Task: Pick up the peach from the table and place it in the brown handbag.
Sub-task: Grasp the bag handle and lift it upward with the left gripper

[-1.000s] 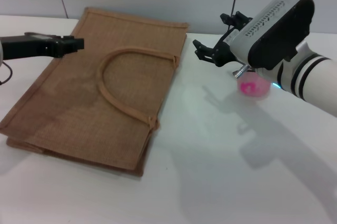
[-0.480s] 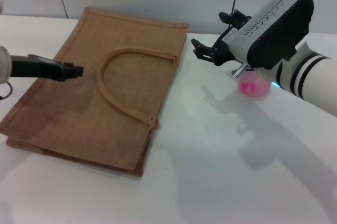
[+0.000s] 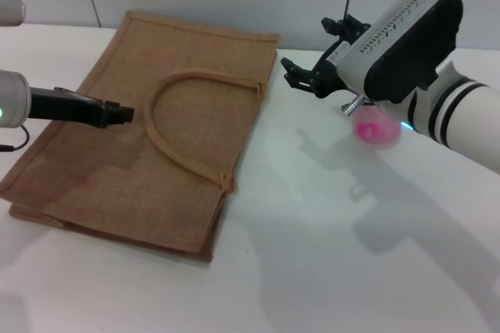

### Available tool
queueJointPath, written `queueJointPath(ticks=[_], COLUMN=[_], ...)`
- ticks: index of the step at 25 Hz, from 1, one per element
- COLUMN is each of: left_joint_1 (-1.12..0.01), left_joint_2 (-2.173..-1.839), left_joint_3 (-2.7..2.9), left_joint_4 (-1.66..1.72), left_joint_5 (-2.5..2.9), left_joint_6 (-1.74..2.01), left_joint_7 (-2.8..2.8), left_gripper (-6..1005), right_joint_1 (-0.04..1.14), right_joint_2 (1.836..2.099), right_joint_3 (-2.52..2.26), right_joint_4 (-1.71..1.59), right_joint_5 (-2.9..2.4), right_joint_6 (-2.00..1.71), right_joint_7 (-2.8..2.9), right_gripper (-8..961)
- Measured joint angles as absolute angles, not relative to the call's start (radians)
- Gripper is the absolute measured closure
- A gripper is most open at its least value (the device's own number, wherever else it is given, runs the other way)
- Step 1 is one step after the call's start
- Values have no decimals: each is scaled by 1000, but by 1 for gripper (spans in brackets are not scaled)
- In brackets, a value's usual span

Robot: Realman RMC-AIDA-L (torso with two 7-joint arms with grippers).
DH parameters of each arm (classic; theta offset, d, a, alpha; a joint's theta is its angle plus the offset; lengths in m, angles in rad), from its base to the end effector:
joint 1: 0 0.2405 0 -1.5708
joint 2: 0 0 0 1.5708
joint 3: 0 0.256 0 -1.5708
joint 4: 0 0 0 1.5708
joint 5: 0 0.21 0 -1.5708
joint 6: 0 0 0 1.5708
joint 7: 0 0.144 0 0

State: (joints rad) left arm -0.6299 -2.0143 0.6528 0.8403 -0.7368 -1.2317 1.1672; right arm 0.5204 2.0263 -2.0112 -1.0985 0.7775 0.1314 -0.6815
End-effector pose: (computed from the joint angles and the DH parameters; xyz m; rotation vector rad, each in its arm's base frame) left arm -0.2949 0.3986 0.0643 -2.3105 -1.0664 -0.1593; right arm 0.1434 0.3968 -0.0767 -2.2577 0.1855 0.2406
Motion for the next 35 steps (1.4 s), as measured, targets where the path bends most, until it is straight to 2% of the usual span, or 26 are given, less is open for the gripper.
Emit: queueJointPath(ticks=[35], left_joint_1=[-640], left_joint_2=[-2026], left_joint_3=[567], left_joint_4=[781], left_joint_5=[-810], left_joint_6=[-1217], left_joint_7=[1174], left_gripper=[703], right_joint_1=[527], right_joint_2=[2026], right_joint_3=[-2011], right_joint_4=[-1121], right_joint_5=[776], right_joint_6=[187], right_joint_7=[-704], right_gripper=[89])
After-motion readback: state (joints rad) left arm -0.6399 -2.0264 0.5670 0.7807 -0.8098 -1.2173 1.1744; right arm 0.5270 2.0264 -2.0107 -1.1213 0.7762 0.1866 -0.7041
